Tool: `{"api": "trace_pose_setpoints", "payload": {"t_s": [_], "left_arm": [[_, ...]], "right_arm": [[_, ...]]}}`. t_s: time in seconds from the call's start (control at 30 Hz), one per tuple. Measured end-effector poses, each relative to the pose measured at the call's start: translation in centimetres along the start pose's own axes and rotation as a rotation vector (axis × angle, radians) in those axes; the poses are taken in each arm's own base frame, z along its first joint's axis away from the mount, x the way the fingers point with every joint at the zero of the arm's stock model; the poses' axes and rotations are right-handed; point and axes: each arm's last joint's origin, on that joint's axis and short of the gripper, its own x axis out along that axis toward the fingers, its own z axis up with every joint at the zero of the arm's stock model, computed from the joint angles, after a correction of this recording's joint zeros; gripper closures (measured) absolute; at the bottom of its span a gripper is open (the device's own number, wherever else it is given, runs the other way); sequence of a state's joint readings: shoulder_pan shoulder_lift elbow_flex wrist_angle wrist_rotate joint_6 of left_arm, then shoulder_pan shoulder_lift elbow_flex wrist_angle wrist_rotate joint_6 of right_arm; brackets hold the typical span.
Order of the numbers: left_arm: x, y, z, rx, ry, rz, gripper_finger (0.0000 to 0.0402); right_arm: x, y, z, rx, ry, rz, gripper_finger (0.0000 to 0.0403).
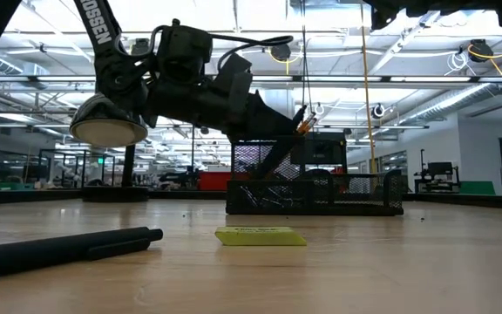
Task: Pick and place office supplies into organizer
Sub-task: Put the black pen into the black desk organizer
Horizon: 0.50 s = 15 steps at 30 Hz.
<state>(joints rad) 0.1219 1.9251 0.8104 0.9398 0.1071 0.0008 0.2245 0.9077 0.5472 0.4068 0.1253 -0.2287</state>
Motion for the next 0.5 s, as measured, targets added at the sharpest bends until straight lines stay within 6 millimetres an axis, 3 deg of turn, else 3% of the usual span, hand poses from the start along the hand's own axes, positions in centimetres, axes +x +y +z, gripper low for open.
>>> {"api": "trace_pose_setpoints", "payload": {"t_s": [0.2, 0.4, 0.5], "left_arm": [[-0.2, -0.3, 0.6, 0.003, -0.006, -0.028, 0.0262], [-1.9, -1.5, 3.9, 0.006, 0.011, 0.006, 0.0260], [-3.1, -3.5, 6.0, 0.013, 0.102, 0.071, 0.0260]], "right_arm": [[0.0, 0.0, 0.0, 0.007, 0.000, 0.000, 0.0403], [0.0, 0.0, 0.0, 0.007, -0.002, 0.011, 0.0403], [0.0, 0.1, 0.0, 0.006, -0.004, 0.031, 0.0403]]}}
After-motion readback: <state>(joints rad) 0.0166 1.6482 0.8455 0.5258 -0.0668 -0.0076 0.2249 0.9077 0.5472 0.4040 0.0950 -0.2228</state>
